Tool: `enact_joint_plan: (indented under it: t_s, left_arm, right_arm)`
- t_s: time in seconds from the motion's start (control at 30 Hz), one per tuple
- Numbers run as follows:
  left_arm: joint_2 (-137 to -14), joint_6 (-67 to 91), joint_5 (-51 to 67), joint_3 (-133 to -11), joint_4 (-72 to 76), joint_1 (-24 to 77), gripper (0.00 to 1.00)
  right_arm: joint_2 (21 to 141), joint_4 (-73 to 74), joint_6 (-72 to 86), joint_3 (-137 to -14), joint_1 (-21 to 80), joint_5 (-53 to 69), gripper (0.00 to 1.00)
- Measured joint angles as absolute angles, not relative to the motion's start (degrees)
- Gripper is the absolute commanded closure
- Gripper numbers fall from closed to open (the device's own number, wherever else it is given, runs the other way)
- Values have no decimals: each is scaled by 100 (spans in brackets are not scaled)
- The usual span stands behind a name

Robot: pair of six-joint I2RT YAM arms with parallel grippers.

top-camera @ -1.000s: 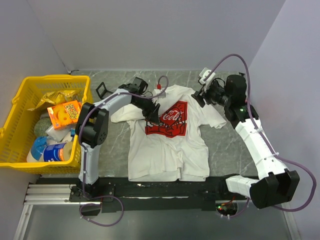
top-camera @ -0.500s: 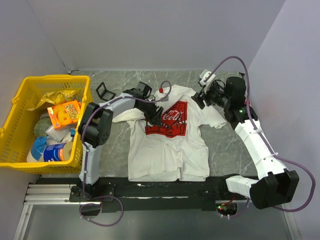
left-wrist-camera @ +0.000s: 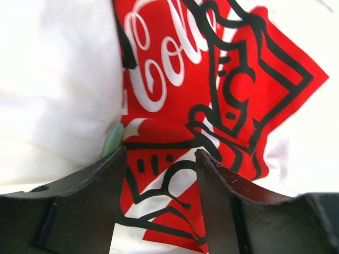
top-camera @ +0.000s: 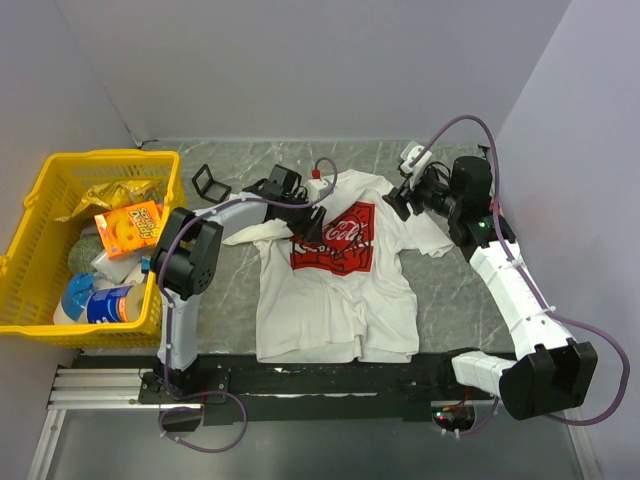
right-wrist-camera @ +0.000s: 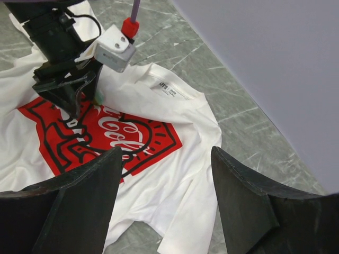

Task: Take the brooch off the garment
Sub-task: Open the brooch on the clothes.

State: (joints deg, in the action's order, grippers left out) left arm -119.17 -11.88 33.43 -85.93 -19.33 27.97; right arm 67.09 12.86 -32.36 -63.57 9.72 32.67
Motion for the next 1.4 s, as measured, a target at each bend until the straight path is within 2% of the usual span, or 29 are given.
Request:
enact_joint_plan:
  t_s: [0.8, 1.1, 1.4]
  left_arm:
    - [-11544, -1138, 2779, -8136, -1308, 2805, 40]
    - [-11542, -1288, 2097, -7902, -1081, 2989, 35]
    - [-11542, -1271, 1435, -7896, -829, 3122, 34]
  right_arm:
    - [6709, 1286, -3223, -6337, 972, 3391, 25]
    - [6731, 1286, -3223, -6337, 972, 3409, 25]
    - [6737, 1286, -3225, -6331, 972, 3417, 25]
